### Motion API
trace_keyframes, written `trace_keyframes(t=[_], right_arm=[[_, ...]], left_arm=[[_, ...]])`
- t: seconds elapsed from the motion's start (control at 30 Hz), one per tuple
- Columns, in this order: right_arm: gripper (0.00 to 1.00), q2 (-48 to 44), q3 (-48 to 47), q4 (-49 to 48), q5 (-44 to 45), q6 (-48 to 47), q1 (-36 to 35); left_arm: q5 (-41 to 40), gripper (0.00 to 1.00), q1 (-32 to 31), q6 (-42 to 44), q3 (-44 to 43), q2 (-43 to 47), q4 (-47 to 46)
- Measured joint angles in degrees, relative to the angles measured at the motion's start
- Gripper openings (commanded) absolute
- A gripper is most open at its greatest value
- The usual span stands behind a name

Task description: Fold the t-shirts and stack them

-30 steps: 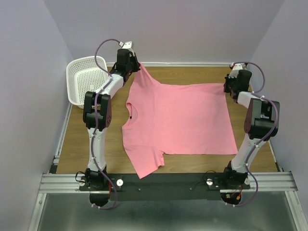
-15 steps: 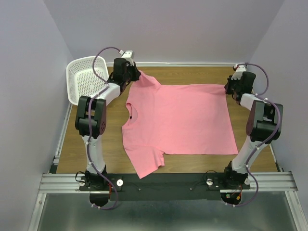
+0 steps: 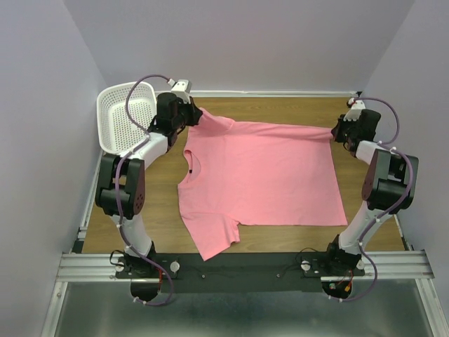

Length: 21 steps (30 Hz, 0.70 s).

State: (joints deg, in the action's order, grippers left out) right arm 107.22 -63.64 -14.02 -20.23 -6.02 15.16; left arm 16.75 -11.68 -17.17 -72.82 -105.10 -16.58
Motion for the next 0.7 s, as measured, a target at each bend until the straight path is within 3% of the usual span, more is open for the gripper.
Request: trace_keyframes(t=[0.37, 0.7], right_arm=[[0.01, 0.00, 0.09, 0.02, -1.75, 0.68, 1.49], [0.02, 0.00, 0.09, 0.09, -4.13, 0.74, 1.53]], left_arm=[[1.09, 0.00, 0.00, 0.26, 9.40, 7.78, -0.72], [1.73, 0.00, 0.00, 0.22, 12.17, 12.46, -1.57]])
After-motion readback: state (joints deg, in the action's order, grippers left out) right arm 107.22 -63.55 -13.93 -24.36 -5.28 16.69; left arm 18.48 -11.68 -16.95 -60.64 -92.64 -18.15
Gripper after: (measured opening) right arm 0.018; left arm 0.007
